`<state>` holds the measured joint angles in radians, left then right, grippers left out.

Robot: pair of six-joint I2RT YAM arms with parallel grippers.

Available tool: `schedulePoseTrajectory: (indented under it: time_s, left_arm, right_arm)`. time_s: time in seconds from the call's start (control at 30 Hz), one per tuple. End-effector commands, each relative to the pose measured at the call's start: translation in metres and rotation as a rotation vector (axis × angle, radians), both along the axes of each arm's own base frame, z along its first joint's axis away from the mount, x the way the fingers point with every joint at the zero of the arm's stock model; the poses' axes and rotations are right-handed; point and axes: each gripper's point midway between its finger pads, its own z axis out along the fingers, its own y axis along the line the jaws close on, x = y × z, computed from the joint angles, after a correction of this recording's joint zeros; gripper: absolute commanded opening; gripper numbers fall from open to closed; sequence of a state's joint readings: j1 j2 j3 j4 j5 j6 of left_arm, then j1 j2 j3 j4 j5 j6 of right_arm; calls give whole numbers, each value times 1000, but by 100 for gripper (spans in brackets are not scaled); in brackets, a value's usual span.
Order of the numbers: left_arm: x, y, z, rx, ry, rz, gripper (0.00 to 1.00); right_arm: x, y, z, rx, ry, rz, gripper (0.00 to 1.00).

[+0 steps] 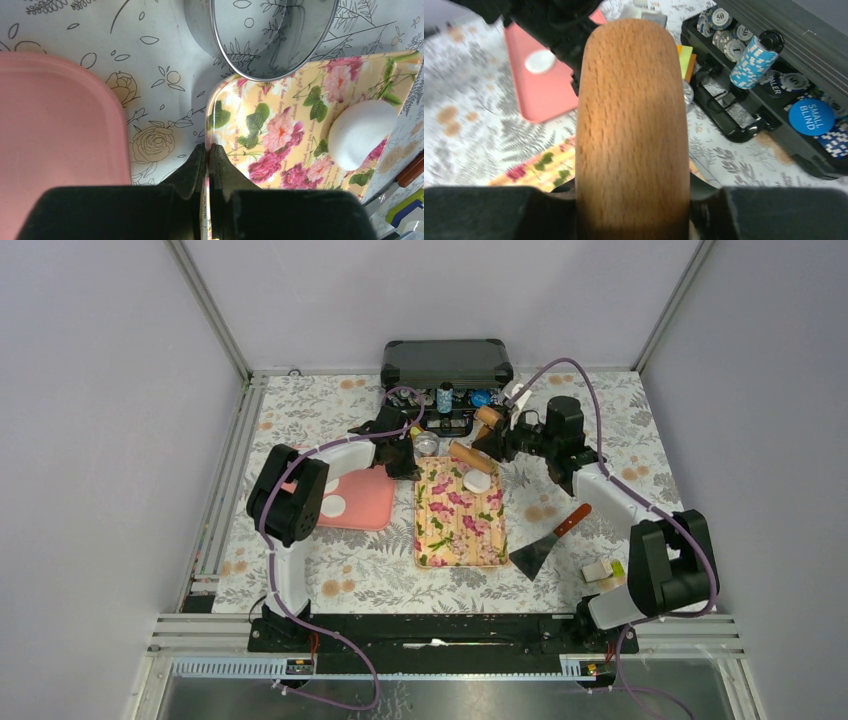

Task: Roll out the dumpling wrappers from the dough
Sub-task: Flatten out the dough on the work surface.

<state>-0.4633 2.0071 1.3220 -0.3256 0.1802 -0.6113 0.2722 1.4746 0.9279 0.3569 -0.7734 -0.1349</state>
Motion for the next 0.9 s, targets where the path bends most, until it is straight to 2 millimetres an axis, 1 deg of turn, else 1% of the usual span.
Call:
schedulePoseTrajectory:
  time_s: [0.0,0.13,0.23,0.27,0.37,0.47,0.53,0.57,0.7,0.87]
  left_arm:
    - [-21,5,-27,66,85,-47,0]
    - [-22,5,-27,66,85,-47,0]
    - [-21,5,-26,66,84,-46,0]
    - [-22,5,-27,66,85,-45,0]
    - [-22,6,-28,71,88,-40,0]
    - [-21,7,-30,75,96,-36,0]
    - [-21,7,-30,78,97,-34,0]
    - [-21,7,-30,78,99,-32,0]
    - [-21,8,-28,75,95,-31,0]
    - [-20,8,-26,70,95,-29,0]
  right_arm:
    - [17,-5,-7,-144,-214,88,0]
    - [32,-8,-30,-155,-173,33,0]
    - [32,-12,-55,-197,-135,30,0]
    - [28,-12,-64,-216,-115,44,0]
    - [16,-13,-84,-243,-59,66,0]
    - [2,-8,-103,-298,-8,73,0]
    - [-6,-4,-113,-317,25,70,0]
    - [-10,-2,-117,-323,44,68,0]
    - [-23,7,-124,-341,97,65,0]
    - [-31,8,-128,-363,127,57,0]
